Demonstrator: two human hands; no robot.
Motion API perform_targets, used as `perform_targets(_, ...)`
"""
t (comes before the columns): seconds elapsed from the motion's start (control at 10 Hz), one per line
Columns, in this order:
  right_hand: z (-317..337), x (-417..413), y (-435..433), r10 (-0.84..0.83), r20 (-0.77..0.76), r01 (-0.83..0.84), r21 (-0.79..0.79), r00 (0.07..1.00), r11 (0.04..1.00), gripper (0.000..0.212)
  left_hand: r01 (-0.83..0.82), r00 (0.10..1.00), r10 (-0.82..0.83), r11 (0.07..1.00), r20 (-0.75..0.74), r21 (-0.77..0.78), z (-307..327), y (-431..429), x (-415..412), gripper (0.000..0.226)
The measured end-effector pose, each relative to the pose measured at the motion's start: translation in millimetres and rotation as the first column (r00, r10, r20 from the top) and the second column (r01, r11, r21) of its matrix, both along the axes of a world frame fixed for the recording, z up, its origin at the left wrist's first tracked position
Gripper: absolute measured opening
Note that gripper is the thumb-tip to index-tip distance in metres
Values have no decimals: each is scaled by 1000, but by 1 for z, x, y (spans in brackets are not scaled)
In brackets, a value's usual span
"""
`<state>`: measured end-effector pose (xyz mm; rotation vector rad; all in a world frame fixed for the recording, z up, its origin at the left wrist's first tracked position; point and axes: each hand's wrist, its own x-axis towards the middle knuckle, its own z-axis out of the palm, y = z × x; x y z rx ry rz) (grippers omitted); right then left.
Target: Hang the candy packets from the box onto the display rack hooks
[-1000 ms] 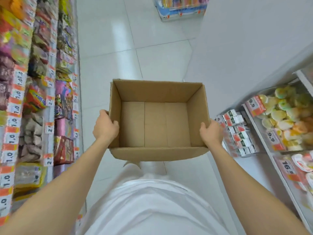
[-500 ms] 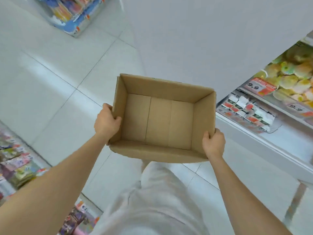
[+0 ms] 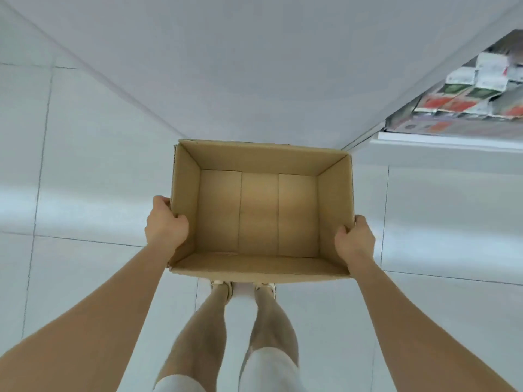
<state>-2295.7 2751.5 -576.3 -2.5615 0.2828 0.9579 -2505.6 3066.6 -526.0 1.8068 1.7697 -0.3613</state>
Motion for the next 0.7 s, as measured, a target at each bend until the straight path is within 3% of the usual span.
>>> perform_targets(0.1, -83, 4, 11, -107, 25, 108, -10, 994, 994, 35, 19, 1000, -18, 1000, 14, -21, -97, 12, 16, 35)
perform_targets(0.2, -161, 6, 24, -109, 64, 111, -30, 992, 993, 39, -3, 1000, 4, 1000, 29, -31, -185, 24, 23, 40)
perform_targets(0.3, -219, 4, 39, -61, 76, 63, -22, 995, 998, 39, -29, 998, 32, 999, 54, -43, -249, 38, 25, 42)
perform_targets(0.4, -244, -1, 41, -15, 85, 16, -9, 996, 1000, 39, 46, 996, -39, 995, 82, -87, -282, 49, 30, 45)
perform_targets(0.5, -224, -5, 36, -18, 43, 16, 48, 999, 999, 44, 208, 975, -201, 975, 94, -74, -275, 50, 27, 50)
perform_targets(0.6, -156, -10, 50, -104, 42, 99, 101, 994, 990, 54, 460, 888, -459, 886, -40, 56, -226, 41, 31, 66)
perform_targets(0.7, -46, -17, 72, -346, 208, 244, 396, 915, 885, 33, 651, 747, -652, 757, 132, 57, -146, 8, 24, 46)
